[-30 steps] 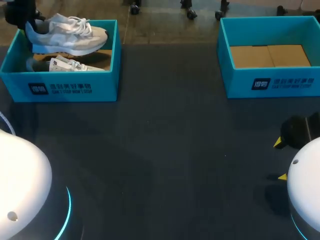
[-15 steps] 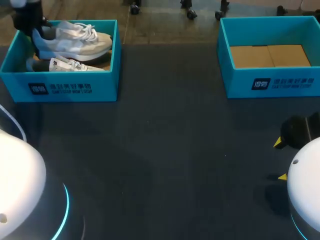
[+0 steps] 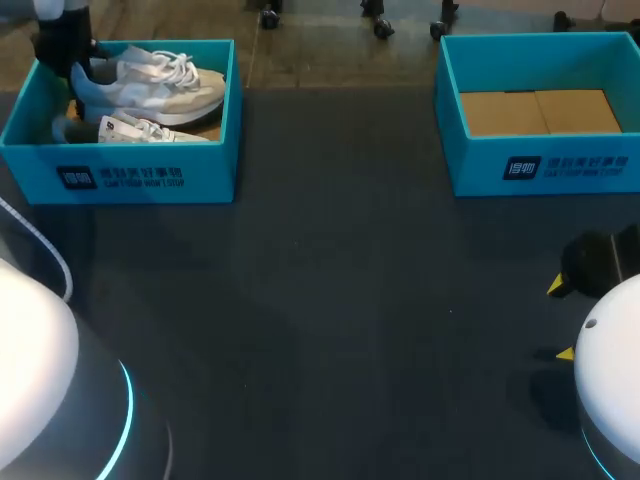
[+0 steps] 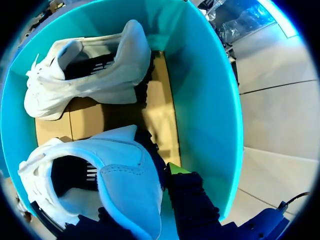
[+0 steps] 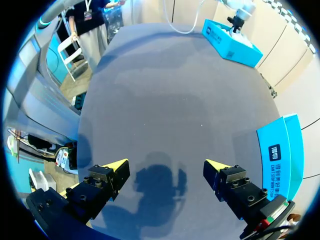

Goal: Take the shoe out of the shoebox, open the shoe tongue, remove and reinsert the insole, then place the shoe into the shoebox

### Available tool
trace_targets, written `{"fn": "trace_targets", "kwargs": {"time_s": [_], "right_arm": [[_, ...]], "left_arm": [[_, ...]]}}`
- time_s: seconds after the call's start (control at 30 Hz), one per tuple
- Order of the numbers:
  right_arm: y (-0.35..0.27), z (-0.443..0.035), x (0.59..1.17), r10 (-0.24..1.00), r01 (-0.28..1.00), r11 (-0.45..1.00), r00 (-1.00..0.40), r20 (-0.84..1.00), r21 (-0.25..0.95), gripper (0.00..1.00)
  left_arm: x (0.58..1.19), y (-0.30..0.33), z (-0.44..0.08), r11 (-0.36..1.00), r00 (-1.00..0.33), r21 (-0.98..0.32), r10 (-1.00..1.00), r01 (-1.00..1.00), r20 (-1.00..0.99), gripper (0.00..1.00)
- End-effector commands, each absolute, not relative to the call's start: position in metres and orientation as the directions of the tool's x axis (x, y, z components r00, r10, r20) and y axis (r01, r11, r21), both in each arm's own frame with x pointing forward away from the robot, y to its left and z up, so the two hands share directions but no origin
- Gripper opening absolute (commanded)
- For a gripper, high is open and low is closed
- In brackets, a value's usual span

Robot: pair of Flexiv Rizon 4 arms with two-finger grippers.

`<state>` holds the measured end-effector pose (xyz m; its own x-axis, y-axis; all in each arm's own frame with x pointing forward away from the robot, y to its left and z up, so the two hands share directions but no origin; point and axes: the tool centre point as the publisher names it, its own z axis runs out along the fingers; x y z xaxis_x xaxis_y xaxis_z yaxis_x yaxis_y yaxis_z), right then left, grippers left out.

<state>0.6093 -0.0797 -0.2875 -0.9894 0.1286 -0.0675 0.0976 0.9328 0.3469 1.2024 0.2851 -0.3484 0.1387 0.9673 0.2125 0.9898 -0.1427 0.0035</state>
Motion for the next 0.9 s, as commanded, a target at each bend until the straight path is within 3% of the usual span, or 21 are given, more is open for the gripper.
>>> {"fn": "trace_targets", "kwargs": {"time_s": [0.03,0.9], "right_arm": [[-0.079,-0.288,0.608,0.13,0.098,0.934,-0.989,-0.071,0.344,1.0],[-0.079,-0.288,0.608,0.13,0.098,0.934,-0.989,-0.071,0.344,1.0]], "left_arm": [[1.213,0.286,-0.359,-0.144,0.144,-0.019,0.967,0.989,0.21,0.0],[1.205,0.281,-0.386,-0.188,0.201,-0.092,0.966,0.978,0.165,0.0]]}}
